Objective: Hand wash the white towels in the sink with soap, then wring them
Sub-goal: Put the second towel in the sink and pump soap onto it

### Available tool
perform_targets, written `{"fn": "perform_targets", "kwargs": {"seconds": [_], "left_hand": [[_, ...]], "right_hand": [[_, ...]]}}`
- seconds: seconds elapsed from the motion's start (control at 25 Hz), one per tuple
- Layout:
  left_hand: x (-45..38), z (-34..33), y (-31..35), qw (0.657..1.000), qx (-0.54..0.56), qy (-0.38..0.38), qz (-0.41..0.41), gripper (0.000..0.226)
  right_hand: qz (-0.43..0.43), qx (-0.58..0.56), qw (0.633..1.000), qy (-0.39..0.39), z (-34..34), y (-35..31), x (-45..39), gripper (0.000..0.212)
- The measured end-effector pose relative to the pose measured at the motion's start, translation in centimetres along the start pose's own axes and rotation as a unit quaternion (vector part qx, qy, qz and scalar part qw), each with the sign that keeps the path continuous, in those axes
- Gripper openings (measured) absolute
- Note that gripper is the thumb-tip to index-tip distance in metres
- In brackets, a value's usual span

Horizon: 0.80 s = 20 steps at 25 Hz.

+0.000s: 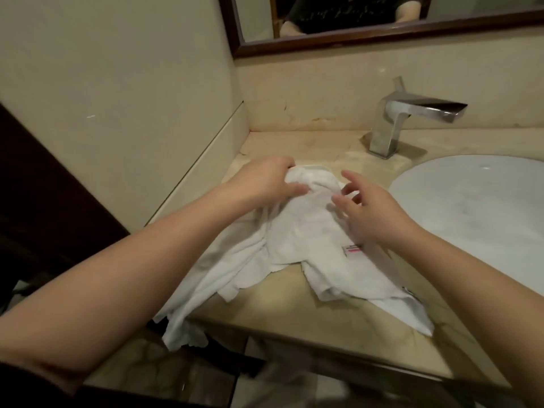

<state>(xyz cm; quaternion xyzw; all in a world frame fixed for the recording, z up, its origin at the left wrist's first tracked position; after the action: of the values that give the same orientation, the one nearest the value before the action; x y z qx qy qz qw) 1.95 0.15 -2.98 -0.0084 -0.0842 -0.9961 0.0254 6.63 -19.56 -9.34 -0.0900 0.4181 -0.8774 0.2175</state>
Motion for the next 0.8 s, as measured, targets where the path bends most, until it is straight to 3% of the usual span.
{"fn": "perform_targets", "kwargs": {"seconds": [0.2, 0.36, 0.52, 0.8], "left_hand": [[-0.3, 0.9, -0.9, 0.997, 0.062, 0.023, -0.026, 0.025], [-1.1, 1.5, -1.4, 0.985, 0.157, 0.058, -0.039, 0.022], [-2.3, 2.3, 1.4, 0.943, 0.308, 0.116, -0.059, 0.022], [-7.2, 3.1, 9.9, 0.928, 0.315, 0.123, -0.155, 0.028]], "right_hand": [[0.007, -0.004, 1.000, 0.030, -0.4, 0.2, -1.7, 0.015], [0.007, -0.093, 0.994, 0.064, 0.6, -0.4, -1.0, 0.022], [-0.013, -0.233, 0.956, 0.179, 3.9, -0.8, -0.3, 0.020], [-0.030, -0.266, 0.919, 0.289, 10.2, 2.2, 1.5, 0.019]]}}
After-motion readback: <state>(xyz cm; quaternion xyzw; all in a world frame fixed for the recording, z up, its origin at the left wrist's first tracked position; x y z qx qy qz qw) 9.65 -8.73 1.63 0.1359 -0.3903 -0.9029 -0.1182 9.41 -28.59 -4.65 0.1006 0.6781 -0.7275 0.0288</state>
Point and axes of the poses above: each hand's wrist, its own x-axis away from the middle knuckle, its own z-axis out of the back of the hand, y = z × x, the point moved 1 cm from there along -x, towards the middle knuckle, and after that the axes turned 4 degrees about -z, right-handed, at the moved point
